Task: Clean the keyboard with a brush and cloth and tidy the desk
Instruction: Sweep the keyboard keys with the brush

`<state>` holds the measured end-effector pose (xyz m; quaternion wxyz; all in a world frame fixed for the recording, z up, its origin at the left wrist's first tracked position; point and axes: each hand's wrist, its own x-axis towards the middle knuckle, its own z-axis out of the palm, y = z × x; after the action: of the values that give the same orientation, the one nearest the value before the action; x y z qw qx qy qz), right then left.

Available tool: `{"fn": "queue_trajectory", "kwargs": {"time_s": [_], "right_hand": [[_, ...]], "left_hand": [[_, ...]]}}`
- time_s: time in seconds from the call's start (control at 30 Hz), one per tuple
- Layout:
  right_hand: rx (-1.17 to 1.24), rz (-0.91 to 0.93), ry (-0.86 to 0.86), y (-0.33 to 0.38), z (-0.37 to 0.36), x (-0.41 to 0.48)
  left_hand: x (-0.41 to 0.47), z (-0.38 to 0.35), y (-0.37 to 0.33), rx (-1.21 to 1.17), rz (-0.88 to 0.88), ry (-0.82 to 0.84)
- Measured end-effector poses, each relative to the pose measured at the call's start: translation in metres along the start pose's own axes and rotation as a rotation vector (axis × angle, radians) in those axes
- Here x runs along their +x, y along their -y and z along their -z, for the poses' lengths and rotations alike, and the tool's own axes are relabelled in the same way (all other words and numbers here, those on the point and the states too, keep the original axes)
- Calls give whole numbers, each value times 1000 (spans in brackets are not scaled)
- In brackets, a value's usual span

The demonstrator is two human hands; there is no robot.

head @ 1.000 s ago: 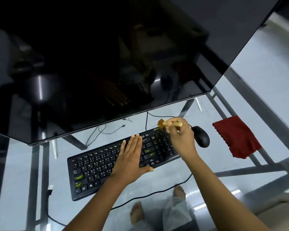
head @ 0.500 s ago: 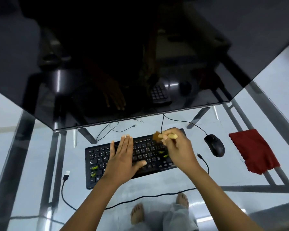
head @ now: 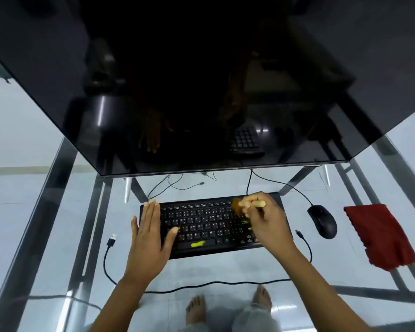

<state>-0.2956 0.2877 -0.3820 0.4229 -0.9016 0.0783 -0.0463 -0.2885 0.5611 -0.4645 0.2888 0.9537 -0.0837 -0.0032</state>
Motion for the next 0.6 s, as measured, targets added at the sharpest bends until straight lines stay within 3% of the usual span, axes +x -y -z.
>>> {"fn": "queue_trajectory", "kwargs": {"time_s": [0.1, 0.2, 0.27, 0.33, 0.47, 0.6], "right_hand": [[17, -27, 245, 12, -16, 3], [-41, 44, 48, 23, -30, 11], [-23, 101, 110, 32, -39, 15], [-45, 101, 278, 41, -50, 15], [-78, 89, 65, 49, -56, 22], [-98, 113, 231, 49, -66, 16]], "left_hand": [[-8, 4, 16, -41, 12, 19], [-13, 6, 26, -79, -8, 100], [-15, 6, 31, -73, -17, 130], [-18, 7, 35, -90, -1, 125], [-21, 8, 33, -129, 48, 108], [-21, 10, 33, -137, 90, 110]]}}
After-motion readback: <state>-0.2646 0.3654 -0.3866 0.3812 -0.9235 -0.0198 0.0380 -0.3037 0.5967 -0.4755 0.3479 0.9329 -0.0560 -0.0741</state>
